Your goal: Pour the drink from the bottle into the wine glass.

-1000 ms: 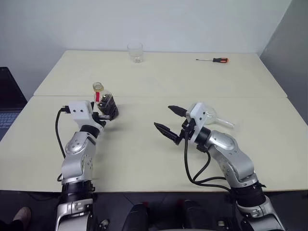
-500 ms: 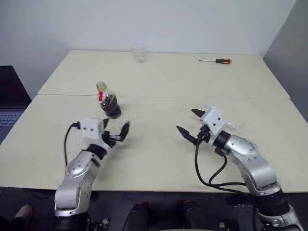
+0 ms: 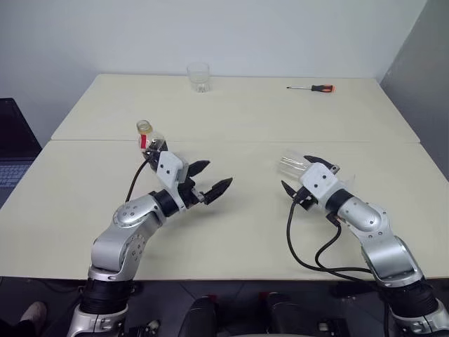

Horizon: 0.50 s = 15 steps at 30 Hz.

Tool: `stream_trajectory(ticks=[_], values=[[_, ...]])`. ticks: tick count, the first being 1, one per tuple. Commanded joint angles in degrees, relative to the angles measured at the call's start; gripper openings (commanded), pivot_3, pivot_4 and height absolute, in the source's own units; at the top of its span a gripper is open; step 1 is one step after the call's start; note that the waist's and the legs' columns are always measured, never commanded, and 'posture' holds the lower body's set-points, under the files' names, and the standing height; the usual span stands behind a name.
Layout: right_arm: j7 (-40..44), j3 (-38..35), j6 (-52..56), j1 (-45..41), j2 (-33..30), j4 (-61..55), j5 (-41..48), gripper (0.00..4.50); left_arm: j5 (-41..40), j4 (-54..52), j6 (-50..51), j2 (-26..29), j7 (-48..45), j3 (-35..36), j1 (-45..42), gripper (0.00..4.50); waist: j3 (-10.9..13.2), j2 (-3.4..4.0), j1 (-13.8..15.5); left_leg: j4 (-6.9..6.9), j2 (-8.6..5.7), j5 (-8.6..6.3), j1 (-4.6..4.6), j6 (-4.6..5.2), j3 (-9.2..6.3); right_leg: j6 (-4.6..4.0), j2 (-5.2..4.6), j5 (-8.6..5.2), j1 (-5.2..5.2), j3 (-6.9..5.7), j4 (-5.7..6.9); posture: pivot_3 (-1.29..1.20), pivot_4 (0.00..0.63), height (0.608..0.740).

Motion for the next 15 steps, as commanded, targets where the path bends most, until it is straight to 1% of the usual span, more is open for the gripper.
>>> stream_trajectory(ticks=[1, 6, 10, 15], values=[[-1.3, -1.7, 0.6, 0.5, -1.7, -1.6, -3.5, 4.5, 0.0, -0.8, -2.1, 1.8, -3.7, 0.0, -0.4, 4.49, 0.0, 0.0, 0.0, 0.0, 0.0, 0.0, 0.0, 0.0, 0.01, 0.0, 0.0, 0.0, 0.0, 0.01, 0.0, 0.0, 0.15, 0.74], [-1.9, -0.8, 0.9, 1.0, -3.8, -0.4, -8.6, 4.5, 0.2, 0.2, -3.1, 2.8, -5.3, 0.6, -0.2, 4.49, 0.0, 0.0, 0.0, 0.0, 0.01, 0.0, 0.01, 0.0, 0.03, -0.01, 0.0, -0.01, -0.01, 0.03, 0.0, 0.0, 0.15, 0.74], [-2.9, 0.9, 0.1, 0.7, -5.8, 1.5, -14.6, 4.5, 0.7, 0.1, -3.7, 2.3, -4.8, 0.5, -0.2, 4.49, 0.0, 0.0, 0.0, 0.0, 0.0, 0.0, 0.0, 0.0, 0.04, -0.01, 0.0, -0.02, -0.01, 0.04, 0.0, 0.0, 0.15, 0.74], [-3.1, 1.7, 1.2, 1.0, -5.4, 2.6, -18.7, 4.5, 1.3, -0.1, -4.2, 1.5, -3.9, 0.4, 0.0, 4.49, 0.0, 0.0, 0.0, -0.01, 0.01, 0.0, 0.02, 0.0, 0.06, -0.01, 0.01, -0.02, -0.01, 0.05, 0.0, 0.0, 0.15, 0.74]])
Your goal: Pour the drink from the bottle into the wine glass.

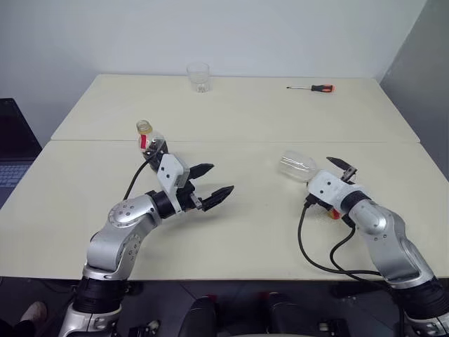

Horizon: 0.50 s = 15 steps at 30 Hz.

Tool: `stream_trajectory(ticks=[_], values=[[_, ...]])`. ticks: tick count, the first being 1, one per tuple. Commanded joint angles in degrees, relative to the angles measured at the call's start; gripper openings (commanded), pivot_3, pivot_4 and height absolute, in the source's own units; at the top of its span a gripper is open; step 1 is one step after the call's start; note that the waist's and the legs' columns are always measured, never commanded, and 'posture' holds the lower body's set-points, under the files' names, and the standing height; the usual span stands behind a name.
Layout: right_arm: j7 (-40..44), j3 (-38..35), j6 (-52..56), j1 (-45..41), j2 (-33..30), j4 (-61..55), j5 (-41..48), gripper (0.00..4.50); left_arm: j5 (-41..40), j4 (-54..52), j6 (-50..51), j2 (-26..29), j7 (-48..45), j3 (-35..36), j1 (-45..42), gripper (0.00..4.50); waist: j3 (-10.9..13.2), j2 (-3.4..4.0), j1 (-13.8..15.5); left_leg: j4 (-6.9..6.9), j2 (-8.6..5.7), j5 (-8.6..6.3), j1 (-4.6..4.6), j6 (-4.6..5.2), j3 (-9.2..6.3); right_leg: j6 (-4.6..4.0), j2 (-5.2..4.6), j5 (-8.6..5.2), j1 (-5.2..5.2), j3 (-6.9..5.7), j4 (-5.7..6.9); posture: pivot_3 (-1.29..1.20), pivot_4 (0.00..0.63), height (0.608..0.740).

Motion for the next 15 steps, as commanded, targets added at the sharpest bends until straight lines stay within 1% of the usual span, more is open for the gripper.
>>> stream_trajectory(ticks=[1, 4, 6, 9, 15], values=[[-0.8, -0.2, 0.6, 0.4, 0.2, -0.6, -2.8, 4.5, 0.3, -0.8, -1.6, -0.5, 0.7, 0.8, 0.1, 4.49, 0.0, 0.0, 0.0, 0.0, 0.0, 0.0, 0.0, 0.0, 0.0, 0.0, 0.0, 0.0, 0.0, 0.01, 0.0, 0.0, 0.15, 0.74], [-1.4, -0.3, 1.2, 1.2, 0.7, -0.4, -4.9, 4.5, 0.1, -1.7, -1.6, -0.7, 0.8, 0.8, 0.8, 4.49, 0.0, 0.0, 0.0, 0.0, -0.01, 0.0, -0.01, 0.0, 0.01, 0.0, -0.01, 0.0, 0.0, 0.01, 0.0, 0.0, 0.15, 0.74], [-1.8, -0.3, 1.9, 1.3, 1.1, -0.4, -6.3, 4.5, -1.6, -3.0, -0.6, -0.8, 0.2, 0.6, 1.5, 4.49, 0.0, 0.0, 0.0, 0.01, -0.01, 0.0, 0.0, 0.0, 0.01, 0.0, -0.02, 0.0, 0.0, 0.02, 0.01, 0.0, 0.15, 0.74], [-2.3, 0.1, 2.9, 1.2, 1.8, 0.1, -8.3, 4.5, -4.8, -5.7, 1.5, 0.0, -2.5, -0.2, 2.6, 4.49, 0.0, 0.0, 0.0, 0.0, 0.0, 0.0, 0.01, 0.0, 0.02, 0.0, -0.01, 0.0, -0.01, 0.02, 0.02, 0.0, 0.15, 0.74], [-2.4, -0.2, 3.5, 0.8, 3.0, 1.3, -10.2, 4.5, -8.0, -8.2, 3.7, 2.4, -7.5, -0.6, 3.9, 4.49, 0.0, 0.0, 0.0, -0.01, 0.0, 0.0, 0.01, 0.0, 0.03, -0.01, 0.0, -0.01, -0.01, 0.03, 0.02, 0.0, 0.15, 0.74]])
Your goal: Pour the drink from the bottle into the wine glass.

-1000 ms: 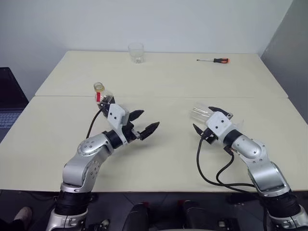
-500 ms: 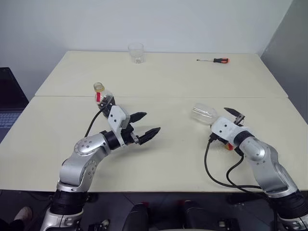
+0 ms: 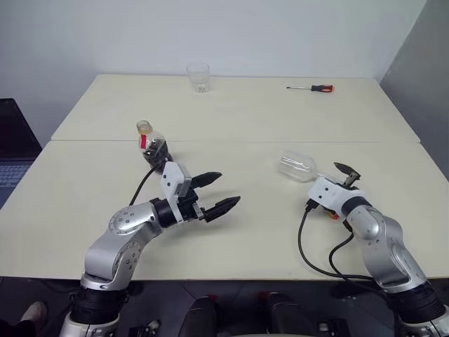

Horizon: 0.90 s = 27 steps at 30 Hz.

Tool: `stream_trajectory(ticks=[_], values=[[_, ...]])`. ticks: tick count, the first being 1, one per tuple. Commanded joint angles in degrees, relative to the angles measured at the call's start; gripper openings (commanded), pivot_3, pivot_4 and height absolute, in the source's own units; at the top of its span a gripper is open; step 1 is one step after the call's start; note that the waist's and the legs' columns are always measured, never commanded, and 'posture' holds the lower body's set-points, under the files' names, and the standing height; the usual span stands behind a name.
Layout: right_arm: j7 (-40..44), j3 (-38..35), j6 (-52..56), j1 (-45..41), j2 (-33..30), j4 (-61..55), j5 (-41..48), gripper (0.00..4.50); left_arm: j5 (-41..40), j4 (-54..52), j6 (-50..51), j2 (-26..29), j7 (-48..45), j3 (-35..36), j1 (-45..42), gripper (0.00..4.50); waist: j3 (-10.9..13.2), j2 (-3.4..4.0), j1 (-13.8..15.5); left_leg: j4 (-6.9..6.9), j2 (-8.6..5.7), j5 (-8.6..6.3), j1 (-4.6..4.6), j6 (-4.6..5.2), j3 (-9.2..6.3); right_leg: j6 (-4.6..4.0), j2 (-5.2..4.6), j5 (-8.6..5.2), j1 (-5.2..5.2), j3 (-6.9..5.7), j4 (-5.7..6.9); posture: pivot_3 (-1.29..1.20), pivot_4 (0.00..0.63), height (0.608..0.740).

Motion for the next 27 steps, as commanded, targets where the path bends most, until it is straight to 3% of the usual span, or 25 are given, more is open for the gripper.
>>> stream_trajectory(ticks=[1, 12, 27], values=[[-0.7, -0.8, 0.2, -1.0, 0.4, -0.3, -1.4, 4.5, -2.7, -3.0, 0.7, 1.6, -3.1, -0.1, 0.7, 4.49, 0.0, 0.0, 0.0, 0.0, 0.0, 0.0, 0.01, 0.0, 0.02, 0.0, 0.0, 0.0, 0.0, 0.01, 0.0, 0.0, 0.15, 0.74], [-2.1, 0.8, 0.2, -2.2, 2.5, 2.7, -4.5, 4.5, -3.5, -2.9, 1.0, 3.6, -5.4, 0.3, 0.9, 4.49, 0.0, 0.0, 0.0, 0.0, 0.0, 0.0, 0.01, 0.0, 0.01, -0.03, 0.0, -0.03, 0.0, 0.0, 0.03, 0.0, 0.15, 0.74], [-2.7, 5.1, 1.6, -4.9, 1.2, 7.8, -17.1, 4.5, -3.2, -2.9, 0.7, 2.4, -2.3, 0.8, 1.2, 4.49, 0.0, 0.0, 0.0, 0.0, -0.01, 0.0, 0.03, 0.0, 0.03, -0.04, -0.01, -0.04, 0.0, 0.01, 0.06, 0.0, 0.15, 0.74]])
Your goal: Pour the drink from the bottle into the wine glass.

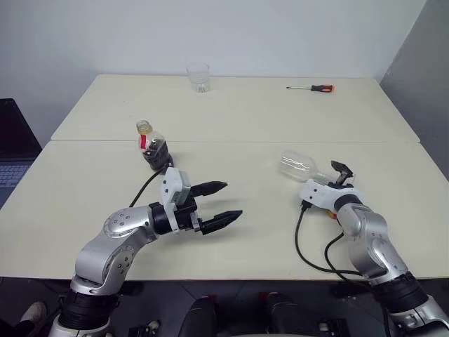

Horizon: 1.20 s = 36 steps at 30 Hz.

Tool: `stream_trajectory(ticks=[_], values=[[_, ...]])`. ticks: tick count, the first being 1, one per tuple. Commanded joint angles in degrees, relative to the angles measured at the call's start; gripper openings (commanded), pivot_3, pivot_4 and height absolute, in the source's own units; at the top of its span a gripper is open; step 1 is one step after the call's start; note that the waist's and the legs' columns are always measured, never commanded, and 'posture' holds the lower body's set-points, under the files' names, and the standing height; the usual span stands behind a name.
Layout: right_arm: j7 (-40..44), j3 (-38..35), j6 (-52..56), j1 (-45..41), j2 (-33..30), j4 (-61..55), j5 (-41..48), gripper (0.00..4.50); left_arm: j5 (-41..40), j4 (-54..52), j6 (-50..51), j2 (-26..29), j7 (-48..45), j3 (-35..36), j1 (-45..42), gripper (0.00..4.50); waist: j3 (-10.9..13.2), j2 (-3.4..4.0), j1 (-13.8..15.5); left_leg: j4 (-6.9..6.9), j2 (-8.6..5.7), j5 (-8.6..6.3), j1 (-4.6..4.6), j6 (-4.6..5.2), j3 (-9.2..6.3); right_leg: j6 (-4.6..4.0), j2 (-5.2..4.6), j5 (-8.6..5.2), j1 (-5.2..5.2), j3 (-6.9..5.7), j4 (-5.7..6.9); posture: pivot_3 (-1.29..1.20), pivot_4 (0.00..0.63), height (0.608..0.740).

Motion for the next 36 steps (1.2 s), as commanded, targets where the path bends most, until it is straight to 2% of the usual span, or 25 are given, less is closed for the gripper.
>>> stream_trajectory(ticks=[1, 17, 28, 31, 36], values=[[-0.5, -0.1, 1.2, -0.6, -0.6, 0.1, -3.6, 4.5, -0.4, -1.4, -0.5, -0.3, 0.8, 1.0, -0.1, 4.49, 0.0, 0.0, 0.0, 0.0, 0.0, 0.0, 0.0, 0.0, 0.0, 0.0, 0.0, 0.0, 0.0, 0.0, 0.0, 0.0, 0.15, 0.74], [-3.9, -0.3, 2.0, -7.9, 4.2, 10.0, -3.7, 4.5, -0.3, -1.0, -0.6, -0.8, 2.6, 0.7, -0.6, 4.49, 0.0, 0.0, -0.2, 0.0, 0.01, 0.0, 0.04, 0.0, 0.04, -0.01, 0.01, -0.01, 0.0, 0.03, 0.04, 0.0, 0.15, 0.74], [-4.0, 0.2, 0.9, -8.6, 4.8, 11.6, -3.5, 4.5, -0.6, -1.9, -0.4, -0.7, 4.0, 1.1, -0.3, 4.49, 0.0, -0.01, -0.3, -0.01, 0.03, 0.0, 0.07, -0.01, 0.07, -0.03, 0.02, -0.02, 0.0, 0.07, 0.08, 0.0, 0.15, 0.74], [-4.0, 0.2, 0.6, -8.8, 4.8, 11.8, -3.4, 3.91, -0.6, -1.9, -0.4, -0.6, 4.2, 1.1, -0.4, 4.5, 0.0, -0.01, -0.3, -0.01, 0.02, 0.0, 0.07, -0.01, 0.07, -0.03, 0.02, -0.02, 0.0, 0.07, 0.08, 0.0, 0.15, 0.74], [-4.0, 0.0, 0.4, -8.9, 5.0, 11.7, -3.2, 2.09, -0.5, -1.7, -0.5, -0.7, 4.4, 1.0, -0.7, 4.5, 0.0, -0.01, -0.3, -0.01, 0.02, -0.01, 0.07, -0.01, 0.08, -0.03, 0.02, -0.02, 0.0, 0.08, 0.08, 0.0, 0.15, 0.74]])
